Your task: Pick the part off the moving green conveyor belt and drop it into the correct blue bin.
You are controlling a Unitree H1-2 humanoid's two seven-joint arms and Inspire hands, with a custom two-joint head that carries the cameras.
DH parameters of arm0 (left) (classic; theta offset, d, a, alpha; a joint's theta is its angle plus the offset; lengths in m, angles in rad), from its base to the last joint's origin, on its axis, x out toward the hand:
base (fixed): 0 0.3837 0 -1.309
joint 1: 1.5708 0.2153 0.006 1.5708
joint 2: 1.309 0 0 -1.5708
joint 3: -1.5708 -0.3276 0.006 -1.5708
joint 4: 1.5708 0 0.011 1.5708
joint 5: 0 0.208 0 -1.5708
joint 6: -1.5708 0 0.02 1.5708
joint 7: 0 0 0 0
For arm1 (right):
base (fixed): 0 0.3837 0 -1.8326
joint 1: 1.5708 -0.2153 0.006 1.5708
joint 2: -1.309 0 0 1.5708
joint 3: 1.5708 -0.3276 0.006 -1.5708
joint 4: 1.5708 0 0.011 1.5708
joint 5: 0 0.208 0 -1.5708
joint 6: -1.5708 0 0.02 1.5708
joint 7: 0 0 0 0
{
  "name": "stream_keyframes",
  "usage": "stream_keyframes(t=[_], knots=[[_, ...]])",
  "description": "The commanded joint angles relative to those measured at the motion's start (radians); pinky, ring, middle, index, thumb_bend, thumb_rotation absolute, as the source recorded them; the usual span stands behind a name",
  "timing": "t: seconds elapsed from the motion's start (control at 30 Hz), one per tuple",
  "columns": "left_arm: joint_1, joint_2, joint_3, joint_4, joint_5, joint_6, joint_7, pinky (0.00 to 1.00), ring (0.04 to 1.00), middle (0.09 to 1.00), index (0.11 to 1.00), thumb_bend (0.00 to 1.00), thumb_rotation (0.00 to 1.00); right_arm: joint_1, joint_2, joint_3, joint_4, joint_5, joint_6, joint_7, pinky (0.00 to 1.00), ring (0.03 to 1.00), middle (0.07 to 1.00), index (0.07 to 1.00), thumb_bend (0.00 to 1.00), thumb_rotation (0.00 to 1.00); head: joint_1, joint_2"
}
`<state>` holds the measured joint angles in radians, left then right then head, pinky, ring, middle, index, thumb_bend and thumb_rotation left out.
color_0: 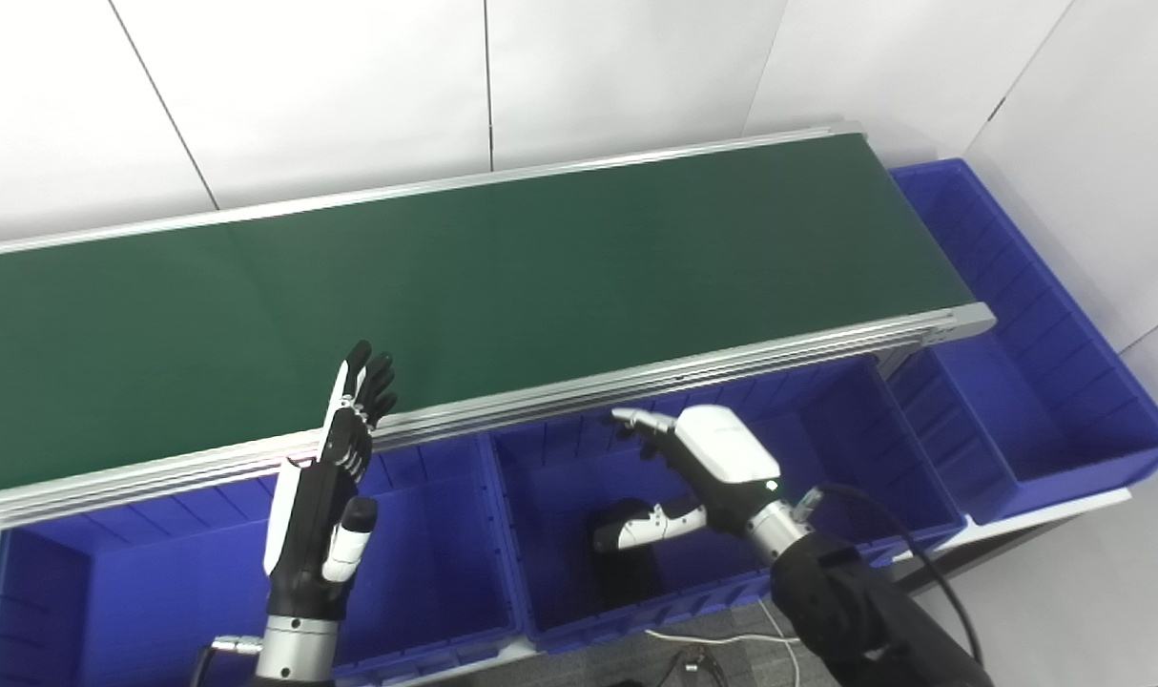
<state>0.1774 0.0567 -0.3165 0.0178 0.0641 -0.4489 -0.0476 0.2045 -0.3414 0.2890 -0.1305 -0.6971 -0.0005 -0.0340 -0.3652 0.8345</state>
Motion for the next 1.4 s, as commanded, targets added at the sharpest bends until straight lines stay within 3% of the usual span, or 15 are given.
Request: stream_keyframes(t=[0.0,0.07,0.17,0.23,0.4,0.57,0.77,0.93,1.07,1.37], knots=[[-0.009,0.006,-0.001,-0.008,-0.013,-0.021,-0.011,0.96,0.976,0.964,0.99,0.79,1.0,0.028,0.029,-0.02,-0.087,0.056,-0.016,-0.002,0.48,0.615,0.733,0.813,1.0,0.78,0.002,0.0],[-0.012,0.011,0.004,0.0,-0.017,-0.021,-0.014,0.96,0.974,0.961,0.987,0.8,0.99,0.045,0.055,-0.028,-0.12,0.086,-0.032,-0.008,0.48,0.606,0.726,0.807,0.99,0.8,0.004,-0.001],[-0.019,0.024,0.006,0.007,-0.021,-0.021,-0.031,0.94,0.969,0.963,0.994,0.81,1.0,0.064,0.11,-0.03,-0.127,0.221,-0.185,-0.054,0.51,0.629,0.714,0.774,0.99,0.78,0.001,-0.008],[-0.023,0.03,0.008,0.013,-0.025,-0.021,-0.039,0.92,0.957,0.959,0.992,0.8,0.99,0.065,0.138,-0.021,-0.111,0.267,-0.28,-0.074,0.6,0.682,0.723,0.746,0.99,0.83,0.005,-0.016],[-0.032,0.035,0.008,0.029,-0.024,-0.021,-0.035,0.93,0.962,0.963,0.984,0.76,0.99,0.05,0.214,0.011,-0.074,0.395,-0.431,-0.064,0.68,0.74,0.767,0.758,1.0,0.88,0.045,-0.038],[-0.035,0.038,-0.004,0.047,-0.004,-0.021,-0.017,0.93,0.963,0.967,0.985,0.81,0.99,0.031,0.281,0.024,-0.041,0.445,-0.455,-0.043,0.79,0.846,0.844,0.828,1.0,0.99,0.106,-0.077],[-0.037,0.059,-0.043,0.084,0.048,-0.021,0.057,0.92,0.958,0.961,0.974,0.85,0.99,-0.008,0.321,0.046,0.07,0.498,-0.465,-0.013,0.99,0.995,0.955,0.934,1.0,1.0,0.164,-0.129],[-0.044,0.102,-0.095,0.116,0.068,-0.021,0.108,0.95,0.975,0.969,0.988,0.85,1.0,-0.011,0.33,0.062,0.151,0.542,-0.469,-0.019,1.0,1.0,0.979,0.956,1.0,1.0,0.183,-0.162],[-0.05,0.122,-0.136,0.136,0.067,-0.021,0.153,0.96,0.978,0.964,0.977,0.84,1.0,-0.004,0.338,0.05,0.193,0.528,-0.469,-0.077,1.0,0.999,0.958,0.94,1.0,1.0,0.2,-0.173],[-0.063,0.145,-0.231,0.173,0.089,-0.021,0.257,1.0,0.973,0.955,0.948,0.86,1.0,0.017,0.289,0.05,0.236,0.562,-0.469,-0.123,0.98,0.982,0.956,0.94,1.0,1.0,0.26,-0.182]])
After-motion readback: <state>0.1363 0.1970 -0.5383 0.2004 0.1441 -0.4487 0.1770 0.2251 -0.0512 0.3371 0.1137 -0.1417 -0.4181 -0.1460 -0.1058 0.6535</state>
